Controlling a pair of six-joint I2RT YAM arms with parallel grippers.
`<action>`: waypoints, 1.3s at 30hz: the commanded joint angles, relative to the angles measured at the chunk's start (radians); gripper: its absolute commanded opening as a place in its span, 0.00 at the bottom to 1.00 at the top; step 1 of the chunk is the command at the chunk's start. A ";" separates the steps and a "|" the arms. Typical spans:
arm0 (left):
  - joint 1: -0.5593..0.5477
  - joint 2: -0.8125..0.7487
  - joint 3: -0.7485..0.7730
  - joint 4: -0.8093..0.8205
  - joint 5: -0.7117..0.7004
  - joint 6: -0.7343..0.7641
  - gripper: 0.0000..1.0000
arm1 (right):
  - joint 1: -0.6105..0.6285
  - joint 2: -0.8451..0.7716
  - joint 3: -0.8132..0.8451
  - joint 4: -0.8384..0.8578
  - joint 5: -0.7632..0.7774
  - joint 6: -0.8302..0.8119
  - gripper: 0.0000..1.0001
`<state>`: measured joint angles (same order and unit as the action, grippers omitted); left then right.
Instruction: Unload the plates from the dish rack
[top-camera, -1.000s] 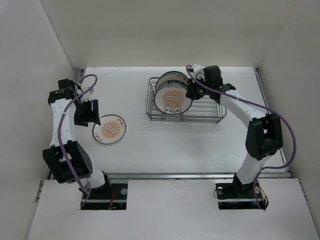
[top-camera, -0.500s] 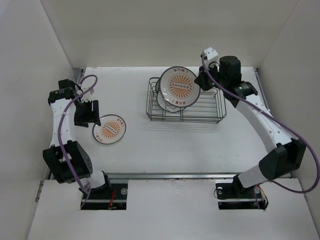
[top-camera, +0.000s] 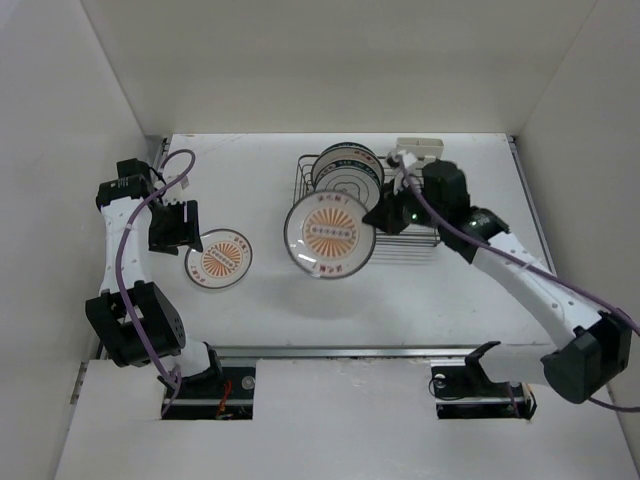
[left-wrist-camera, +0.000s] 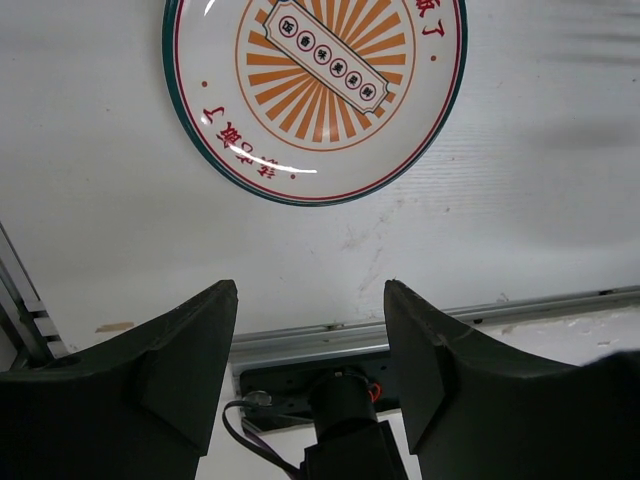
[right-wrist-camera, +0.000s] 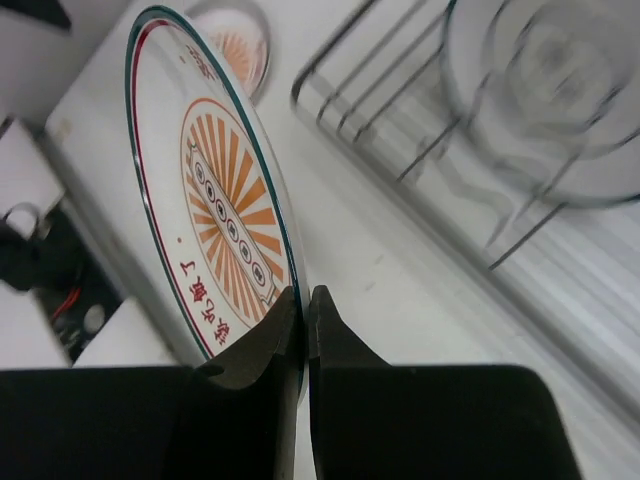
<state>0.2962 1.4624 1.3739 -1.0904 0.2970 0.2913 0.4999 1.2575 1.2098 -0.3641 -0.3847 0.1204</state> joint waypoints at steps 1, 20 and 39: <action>0.001 -0.037 -0.003 -0.026 0.025 0.016 0.58 | 0.069 0.023 -0.165 0.179 -0.092 0.239 0.00; 0.001 -0.047 -0.030 -0.035 0.025 0.025 0.58 | 0.206 0.292 -0.397 0.508 -0.008 0.630 0.02; 0.001 -0.056 0.010 -0.063 0.025 0.025 0.59 | 0.244 0.202 -0.236 0.011 0.306 0.501 0.55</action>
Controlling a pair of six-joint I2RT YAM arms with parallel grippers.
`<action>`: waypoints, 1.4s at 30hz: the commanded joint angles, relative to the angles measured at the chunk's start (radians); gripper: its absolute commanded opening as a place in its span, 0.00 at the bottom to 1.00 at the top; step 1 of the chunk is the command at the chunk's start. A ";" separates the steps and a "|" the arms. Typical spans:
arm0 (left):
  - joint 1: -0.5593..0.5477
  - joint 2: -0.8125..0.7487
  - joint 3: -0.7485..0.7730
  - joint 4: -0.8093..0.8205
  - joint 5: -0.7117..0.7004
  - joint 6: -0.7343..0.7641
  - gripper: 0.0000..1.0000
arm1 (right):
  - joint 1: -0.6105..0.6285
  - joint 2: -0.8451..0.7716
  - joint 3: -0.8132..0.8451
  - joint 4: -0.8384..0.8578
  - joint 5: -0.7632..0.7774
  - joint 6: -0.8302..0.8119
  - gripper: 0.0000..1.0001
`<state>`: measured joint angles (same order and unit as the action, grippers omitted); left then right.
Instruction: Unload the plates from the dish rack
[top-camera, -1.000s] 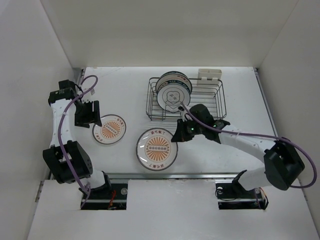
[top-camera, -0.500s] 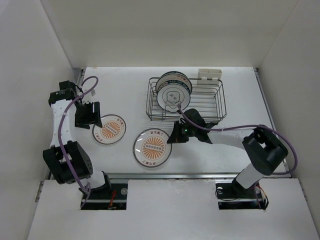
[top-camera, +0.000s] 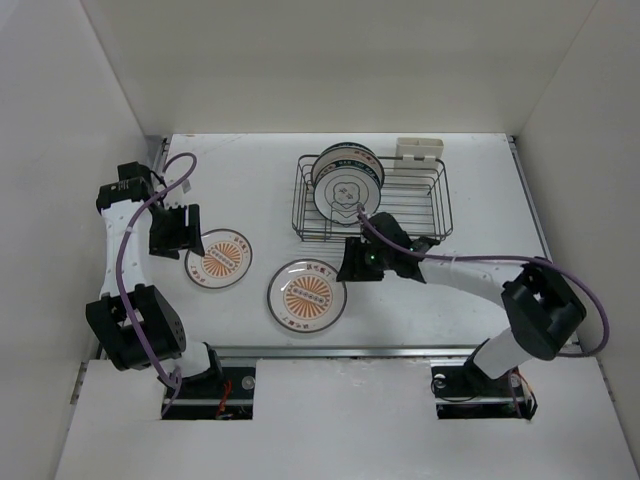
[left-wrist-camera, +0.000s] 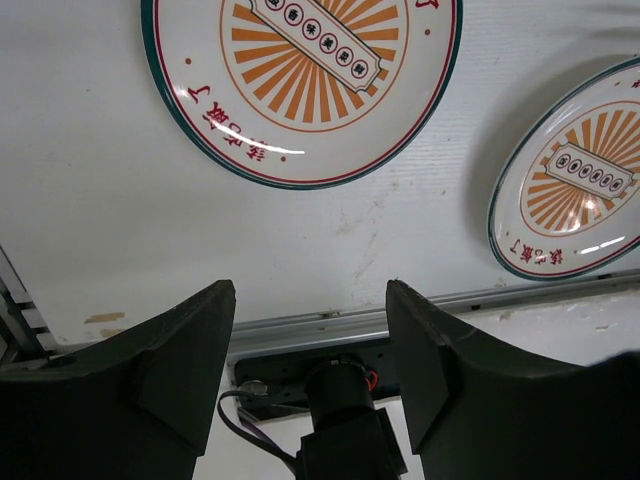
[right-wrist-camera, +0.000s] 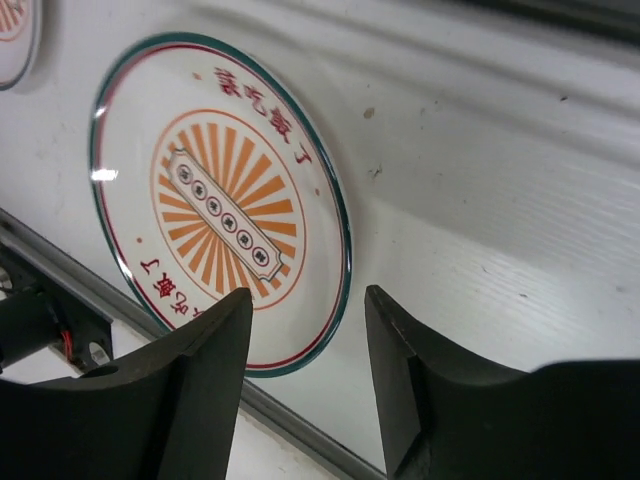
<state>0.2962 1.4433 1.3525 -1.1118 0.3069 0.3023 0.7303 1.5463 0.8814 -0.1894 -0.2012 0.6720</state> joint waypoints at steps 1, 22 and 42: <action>0.001 -0.037 0.040 -0.042 0.015 0.014 0.59 | 0.023 -0.106 0.111 -0.195 0.143 -0.077 0.55; 0.001 -0.090 0.050 -0.020 -0.038 0.023 0.59 | -0.198 0.208 0.809 -0.335 0.456 -0.612 0.66; 0.001 -0.044 0.040 -0.011 -0.068 0.023 0.59 | -0.278 0.353 0.777 -0.193 0.226 -0.664 0.42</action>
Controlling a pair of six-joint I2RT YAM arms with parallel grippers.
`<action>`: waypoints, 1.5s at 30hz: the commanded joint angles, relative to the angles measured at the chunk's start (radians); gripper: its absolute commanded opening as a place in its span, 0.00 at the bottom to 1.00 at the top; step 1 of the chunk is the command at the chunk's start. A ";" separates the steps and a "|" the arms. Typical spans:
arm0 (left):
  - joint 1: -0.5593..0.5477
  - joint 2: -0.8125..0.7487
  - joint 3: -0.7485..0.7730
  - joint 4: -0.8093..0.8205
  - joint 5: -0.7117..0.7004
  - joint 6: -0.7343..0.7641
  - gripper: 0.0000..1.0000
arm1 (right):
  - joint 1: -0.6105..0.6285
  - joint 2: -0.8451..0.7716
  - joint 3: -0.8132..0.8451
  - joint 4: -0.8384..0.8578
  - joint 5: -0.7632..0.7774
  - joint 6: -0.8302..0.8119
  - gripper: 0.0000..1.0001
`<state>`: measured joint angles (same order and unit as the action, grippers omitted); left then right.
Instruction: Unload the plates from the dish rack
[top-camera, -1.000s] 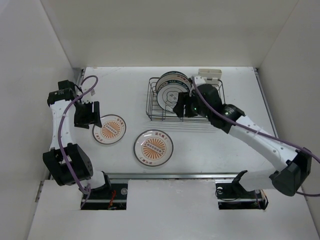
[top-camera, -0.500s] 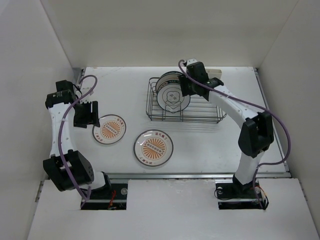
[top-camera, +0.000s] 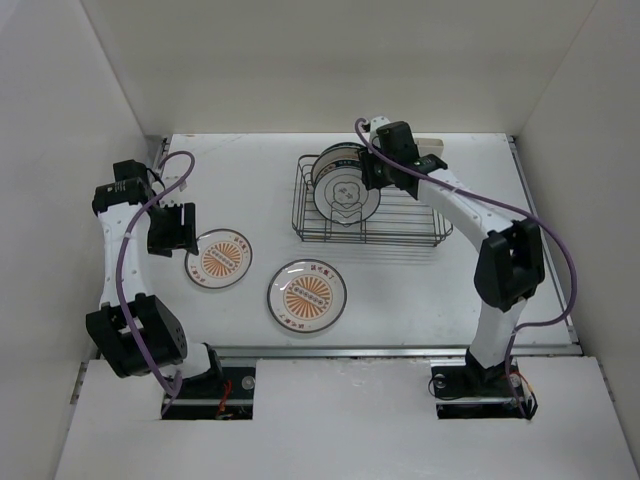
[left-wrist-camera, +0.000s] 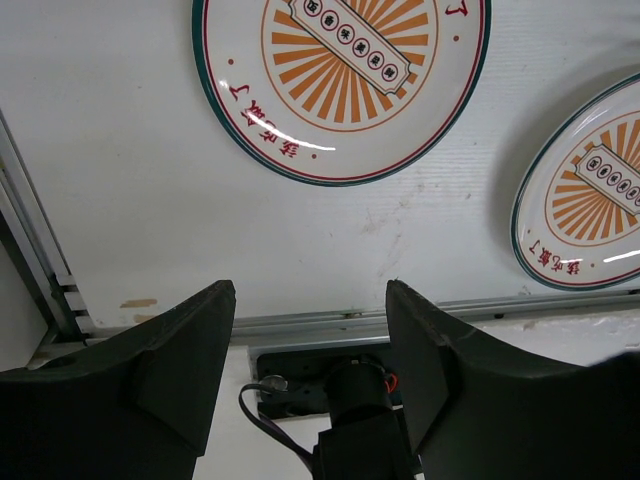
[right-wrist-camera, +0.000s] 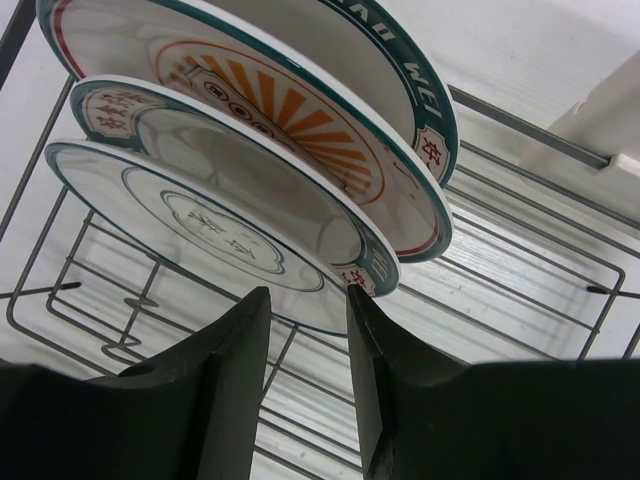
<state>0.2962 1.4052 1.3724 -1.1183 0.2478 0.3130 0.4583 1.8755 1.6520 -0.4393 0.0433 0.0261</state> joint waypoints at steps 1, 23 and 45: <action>0.001 -0.006 0.020 -0.005 -0.008 0.012 0.59 | -0.006 0.024 0.015 0.057 -0.010 -0.018 0.42; 0.001 -0.006 0.020 -0.005 -0.008 0.012 0.59 | -0.015 0.053 -0.026 0.067 0.016 -0.052 0.55; 0.001 -0.006 0.030 -0.023 0.001 0.012 0.59 | -0.015 -0.113 -0.118 0.111 -0.036 -0.052 0.00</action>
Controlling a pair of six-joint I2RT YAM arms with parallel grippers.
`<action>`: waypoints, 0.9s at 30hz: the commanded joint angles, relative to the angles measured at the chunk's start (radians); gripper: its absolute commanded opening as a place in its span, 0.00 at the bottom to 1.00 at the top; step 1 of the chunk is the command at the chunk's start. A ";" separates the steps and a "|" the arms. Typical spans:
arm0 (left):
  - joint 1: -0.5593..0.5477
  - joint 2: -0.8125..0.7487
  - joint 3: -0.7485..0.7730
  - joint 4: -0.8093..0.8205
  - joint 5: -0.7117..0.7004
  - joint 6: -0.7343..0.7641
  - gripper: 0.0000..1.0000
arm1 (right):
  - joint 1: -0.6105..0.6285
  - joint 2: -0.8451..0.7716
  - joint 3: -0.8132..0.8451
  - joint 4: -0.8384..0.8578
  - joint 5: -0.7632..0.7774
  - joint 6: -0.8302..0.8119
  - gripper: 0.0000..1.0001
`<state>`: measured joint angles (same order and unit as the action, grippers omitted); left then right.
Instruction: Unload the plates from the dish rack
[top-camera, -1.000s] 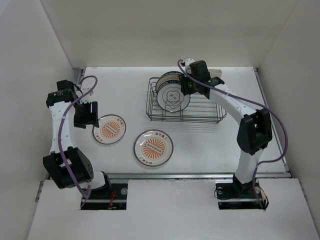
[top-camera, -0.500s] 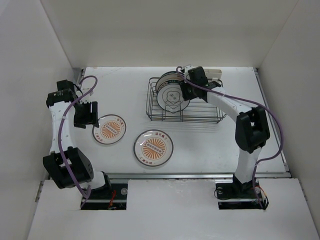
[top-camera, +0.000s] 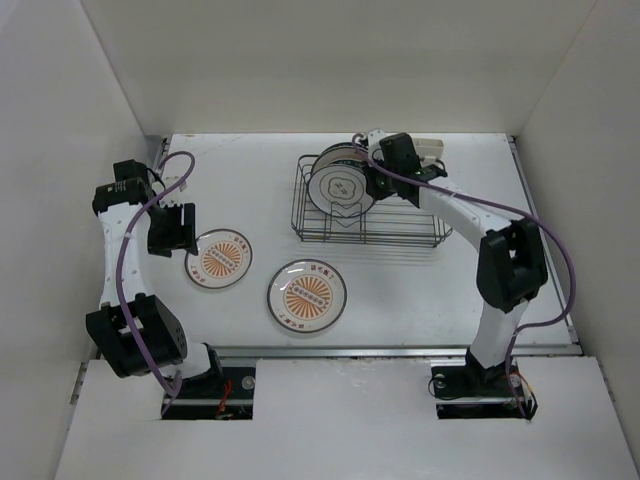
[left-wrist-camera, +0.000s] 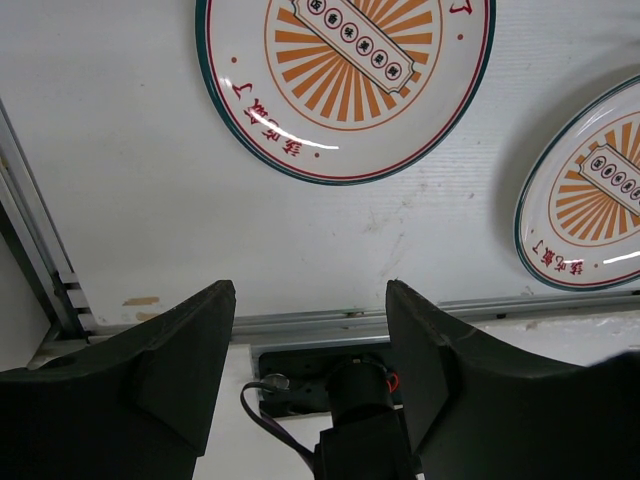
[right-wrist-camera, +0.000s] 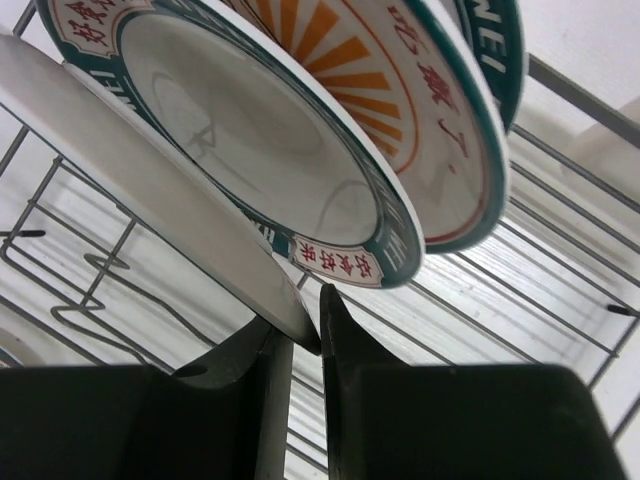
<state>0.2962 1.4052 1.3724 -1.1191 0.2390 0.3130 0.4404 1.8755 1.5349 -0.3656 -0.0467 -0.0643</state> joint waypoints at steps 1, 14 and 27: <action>0.001 -0.006 0.030 -0.022 0.010 0.012 0.59 | 0.003 -0.127 -0.001 0.037 0.054 0.028 0.00; 0.001 -0.092 0.039 -0.042 0.167 0.090 0.62 | 0.015 -0.338 0.068 -0.042 0.015 0.053 0.00; -0.114 -0.147 0.039 -0.042 0.349 0.130 0.76 | 0.297 -0.210 -0.018 0.171 -0.385 0.303 0.00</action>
<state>0.1890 1.2804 1.3865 -1.1538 0.5354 0.4183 0.7353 1.6455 1.5242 -0.3603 -0.2687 0.1394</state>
